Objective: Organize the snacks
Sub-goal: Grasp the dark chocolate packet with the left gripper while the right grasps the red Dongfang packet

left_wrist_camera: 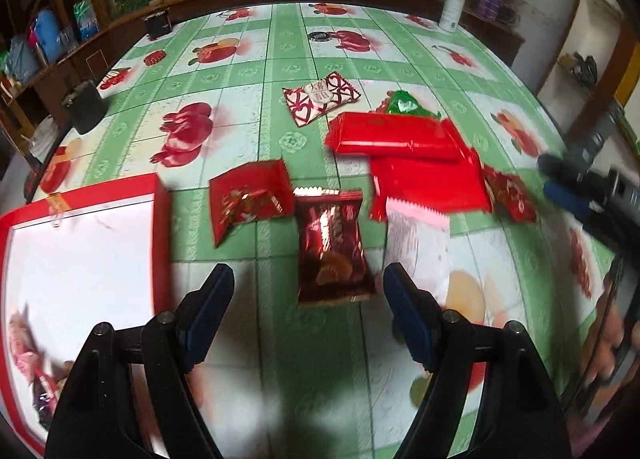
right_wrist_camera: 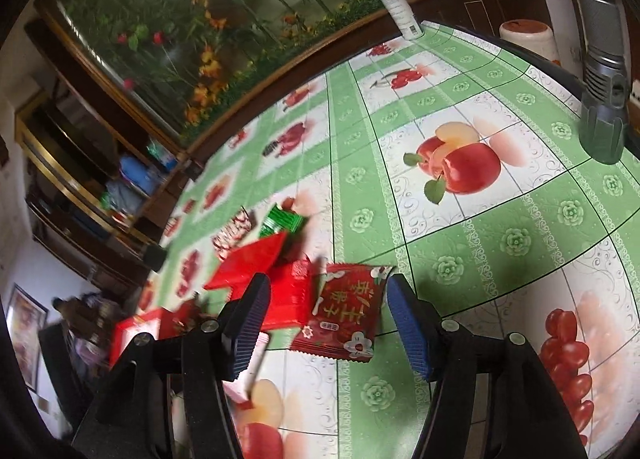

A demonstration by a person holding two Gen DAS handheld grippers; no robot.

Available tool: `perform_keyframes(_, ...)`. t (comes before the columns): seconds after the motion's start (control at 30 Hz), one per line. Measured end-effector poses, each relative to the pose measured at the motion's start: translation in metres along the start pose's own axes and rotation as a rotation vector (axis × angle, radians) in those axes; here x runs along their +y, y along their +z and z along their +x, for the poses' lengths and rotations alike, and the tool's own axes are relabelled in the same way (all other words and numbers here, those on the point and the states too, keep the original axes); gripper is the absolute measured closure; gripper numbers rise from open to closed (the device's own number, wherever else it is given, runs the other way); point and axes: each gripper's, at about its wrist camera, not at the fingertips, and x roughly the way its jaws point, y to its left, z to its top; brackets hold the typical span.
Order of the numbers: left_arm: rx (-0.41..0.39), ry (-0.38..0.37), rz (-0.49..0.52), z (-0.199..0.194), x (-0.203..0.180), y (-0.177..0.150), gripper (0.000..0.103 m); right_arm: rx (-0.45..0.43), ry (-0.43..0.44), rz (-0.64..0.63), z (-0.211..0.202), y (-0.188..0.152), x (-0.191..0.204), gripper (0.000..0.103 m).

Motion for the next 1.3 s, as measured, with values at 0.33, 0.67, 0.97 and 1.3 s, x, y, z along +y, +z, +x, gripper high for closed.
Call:
perform_keyframes(0.33,0.042,-0.032,-0.056,0.025,0.002,0.009,0.026,0.03,-0.065,-0.068,0.016,-0.007,0.013,0.039)
perform_keyframes(0.67,0.009,0.026,-0.046,0.033,0.0,0.011,0.026,0.06,-0.147,-0.133,0.031,-0.013,0.021,0.04)
perform_keyframes(0.97,-0.067,0.024,0.004,0.031,-0.003,0.006,0.042,0.044,-0.242,-0.215,0.036,-0.019,0.027,0.064)
perform_keyframes(1.3,-0.094,-0.002,0.023,0.019,-0.001,-0.008,0.07,0.05,-0.202,-0.193,0.032,-0.019,0.024,0.069)
